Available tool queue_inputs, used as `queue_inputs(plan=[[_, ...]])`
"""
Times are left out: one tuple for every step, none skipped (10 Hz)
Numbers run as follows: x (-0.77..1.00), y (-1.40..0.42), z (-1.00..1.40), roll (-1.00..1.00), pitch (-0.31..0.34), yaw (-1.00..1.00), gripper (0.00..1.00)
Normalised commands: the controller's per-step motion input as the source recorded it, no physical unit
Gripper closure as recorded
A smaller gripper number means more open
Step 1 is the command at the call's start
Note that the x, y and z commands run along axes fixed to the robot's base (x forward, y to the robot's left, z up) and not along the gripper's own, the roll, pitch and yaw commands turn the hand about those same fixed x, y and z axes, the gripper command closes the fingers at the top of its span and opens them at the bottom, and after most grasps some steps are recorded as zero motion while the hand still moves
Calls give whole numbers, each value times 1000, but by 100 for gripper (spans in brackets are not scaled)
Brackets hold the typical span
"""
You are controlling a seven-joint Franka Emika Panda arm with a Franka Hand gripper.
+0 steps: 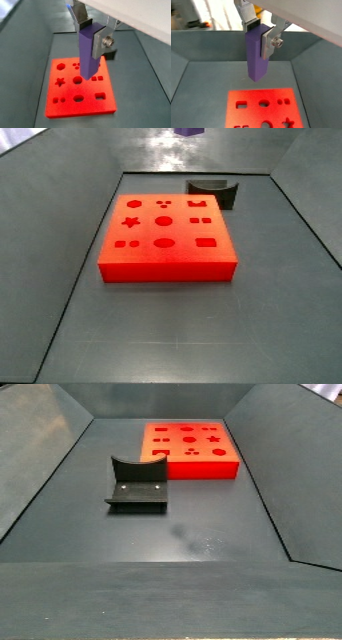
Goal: Pick up the rectangle object. Move up. Move to above the board. Insert the rectangle object.
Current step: Insert the rectangle object.
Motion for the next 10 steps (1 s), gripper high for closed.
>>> queue_inputs(plan=[[0,0,-174,0,-4,-1000,100],[0,0,-209,0,-10,-1000,100],[0,0,-311,0,-4,-1000,100],[0,0,-400,0,0,-1000,100],[0,0,-471,0,0,-1000,100],[0,0,-489,1,0,-1000,100],[0,0,-500,4,0,-1000,100],[169,-26,-497,14,0,-854,100],[469,-71,-471,9,0,-574,100],[589,-3,-400,11,17,-449,100]])
